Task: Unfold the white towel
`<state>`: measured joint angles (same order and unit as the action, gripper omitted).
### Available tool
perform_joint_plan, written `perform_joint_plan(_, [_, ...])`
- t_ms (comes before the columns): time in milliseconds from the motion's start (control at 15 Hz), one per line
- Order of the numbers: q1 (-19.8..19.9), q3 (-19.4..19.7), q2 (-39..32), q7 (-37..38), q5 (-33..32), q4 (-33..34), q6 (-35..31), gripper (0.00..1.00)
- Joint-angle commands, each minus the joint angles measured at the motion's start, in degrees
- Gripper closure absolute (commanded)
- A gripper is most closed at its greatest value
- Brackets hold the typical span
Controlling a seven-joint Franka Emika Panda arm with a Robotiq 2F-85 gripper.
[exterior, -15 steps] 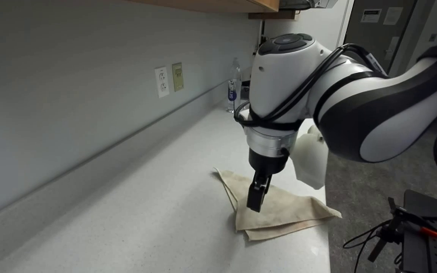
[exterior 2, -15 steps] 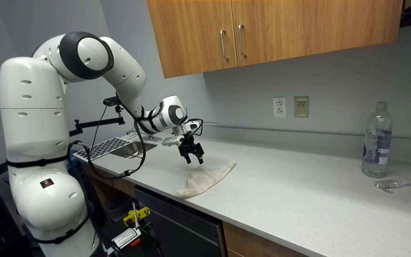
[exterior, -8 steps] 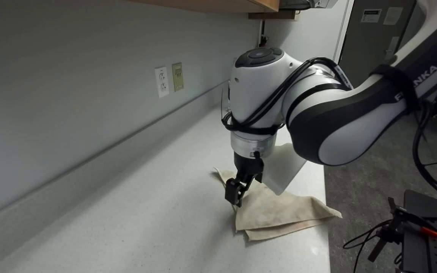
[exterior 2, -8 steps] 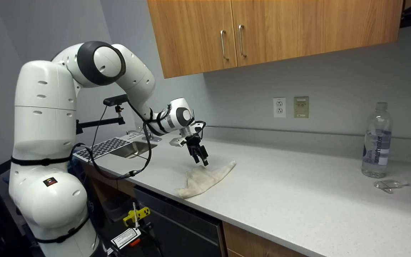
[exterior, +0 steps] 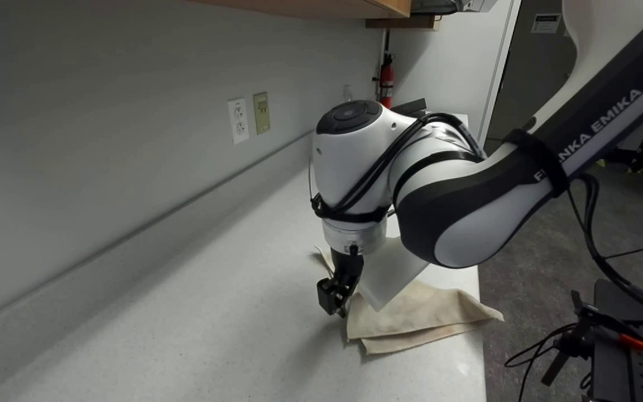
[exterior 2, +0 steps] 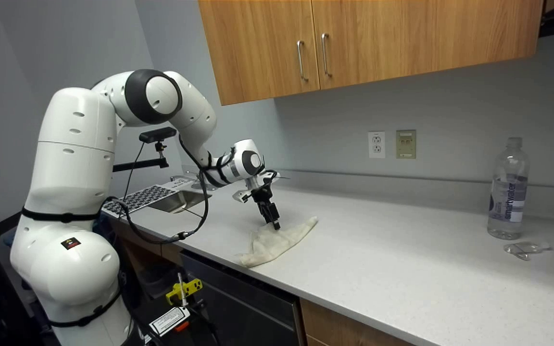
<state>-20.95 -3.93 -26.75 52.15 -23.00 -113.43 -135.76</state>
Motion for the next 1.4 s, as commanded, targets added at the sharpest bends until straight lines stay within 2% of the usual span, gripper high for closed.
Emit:
perform_joint_plan(0, [-1.7,1.3,-1.5,2.0,0.6,3.2,2.8,0.40])
perform_joint_plan(467, [-1.9,1.6,-1.7,3.2,0.2,4.9,4.8,0.95])
perform_joint_plan(533, [-2.0,1.6,-1.7,3.3,0.1,5.1,5.0,0.99])
perform_joint_plan(867, [-2.4,1.9,-0.4,2.3,-2.0,4.5,6.0,0.99])
perform_joint_plan(1333, [-0.5,1.0,3.2,-11.7,-5.2,0.7,13.1,0.99])
